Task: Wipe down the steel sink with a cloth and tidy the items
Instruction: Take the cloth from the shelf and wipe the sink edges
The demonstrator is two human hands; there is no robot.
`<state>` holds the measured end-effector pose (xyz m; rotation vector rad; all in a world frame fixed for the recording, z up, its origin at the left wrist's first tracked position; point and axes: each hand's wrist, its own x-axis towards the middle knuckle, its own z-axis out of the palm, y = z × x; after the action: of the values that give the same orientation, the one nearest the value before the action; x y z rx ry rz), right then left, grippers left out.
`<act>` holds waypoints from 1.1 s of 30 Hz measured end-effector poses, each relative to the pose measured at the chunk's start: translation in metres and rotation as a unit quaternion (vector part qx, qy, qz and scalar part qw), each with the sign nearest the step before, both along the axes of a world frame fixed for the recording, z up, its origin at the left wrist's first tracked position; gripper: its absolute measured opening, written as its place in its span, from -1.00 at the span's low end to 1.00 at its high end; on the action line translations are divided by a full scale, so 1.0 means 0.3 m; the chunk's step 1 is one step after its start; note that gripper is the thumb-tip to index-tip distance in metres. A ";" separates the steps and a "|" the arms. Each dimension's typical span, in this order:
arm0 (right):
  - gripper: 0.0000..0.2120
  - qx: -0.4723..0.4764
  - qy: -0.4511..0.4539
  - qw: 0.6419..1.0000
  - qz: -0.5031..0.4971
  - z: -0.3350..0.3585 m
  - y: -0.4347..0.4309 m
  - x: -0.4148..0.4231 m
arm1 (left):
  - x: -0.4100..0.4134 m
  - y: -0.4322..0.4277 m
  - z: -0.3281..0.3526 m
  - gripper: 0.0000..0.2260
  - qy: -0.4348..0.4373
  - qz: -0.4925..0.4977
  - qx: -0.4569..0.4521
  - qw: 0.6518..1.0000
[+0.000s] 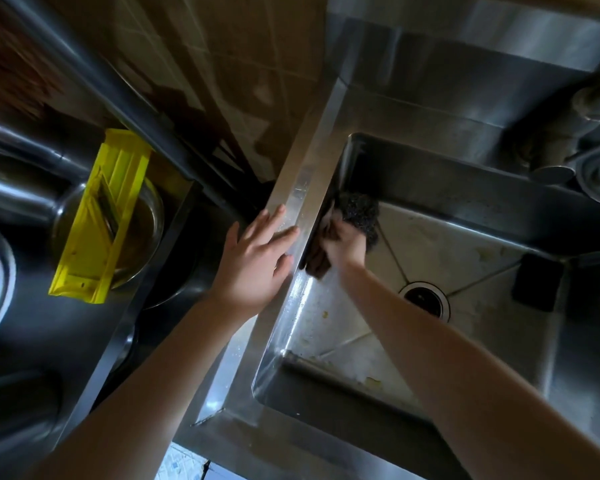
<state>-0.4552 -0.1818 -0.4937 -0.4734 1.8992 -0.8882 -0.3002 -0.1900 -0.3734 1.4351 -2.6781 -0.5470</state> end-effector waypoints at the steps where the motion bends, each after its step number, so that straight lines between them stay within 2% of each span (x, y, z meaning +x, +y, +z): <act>1: -0.68 0.034 -0.007 0.999 0.015 -0.027 0.056 0.049 | 0.000 -0.001 -0.003 -0.67 0.000 0.002 -0.002 1.000; 4: -0.56 0.110 -0.091 0.990 0.002 -0.070 0.231 0.199 | 0.004 -0.003 -0.015 -0.66 -0.002 0.000 -0.004 1.000; 7: -0.54 0.138 -0.108 0.984 0.009 -0.081 0.338 0.276 | 0.008 -0.003 -0.024 -0.65 0.002 -0.001 -0.007 1.000; 11: -0.60 0.152 -0.131 0.978 -0.062 -0.074 0.257 0.223 | 0.006 -0.004 -0.025 -0.65 -0.004 0.002 -0.003 1.000; 19: -0.59 -0.015 -0.019 0.998 -0.053 0.053 -0.137 -0.101 | 0.013 0.003 -0.014 -0.64 0.020 0.007 0.018 1.000; 21: -0.58 -0.037 -0.017 0.997 -0.063 0.073 -0.146 -0.109 | 0.012 0.004 -0.009 -0.64 0.022 0.009 0.016 1.000; 24: -0.59 -0.042 0.003 0.999 -0.027 0.083 -0.041 -0.029 | 0.005 0.004 -0.006 -0.65 0.016 0.006 0.013 1.000; 27: -0.57 0.045 -0.049 0.997 0.025 0.068 0.135 0.101 | 0.008 0.000 -0.011 -0.65 0.005 0.004 0.010 1.000; 30: -0.74 0.154 -0.114 0.980 0.048 0.050 0.266 0.206 | 0.020 0.002 -0.020 -0.61 -0.026 -0.020 0.008 0.999; 33: -0.83 0.169 -0.105 0.977 0.074 0.051 0.326 0.257 | 0.021 0.030 -0.013 -0.59 -0.032 -0.025 -0.002 0.999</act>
<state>-0.3780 -0.0839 -0.4782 -0.2959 1.7484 -0.4842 -0.2938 -0.1811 -0.3772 1.4104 -2.7703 -0.5058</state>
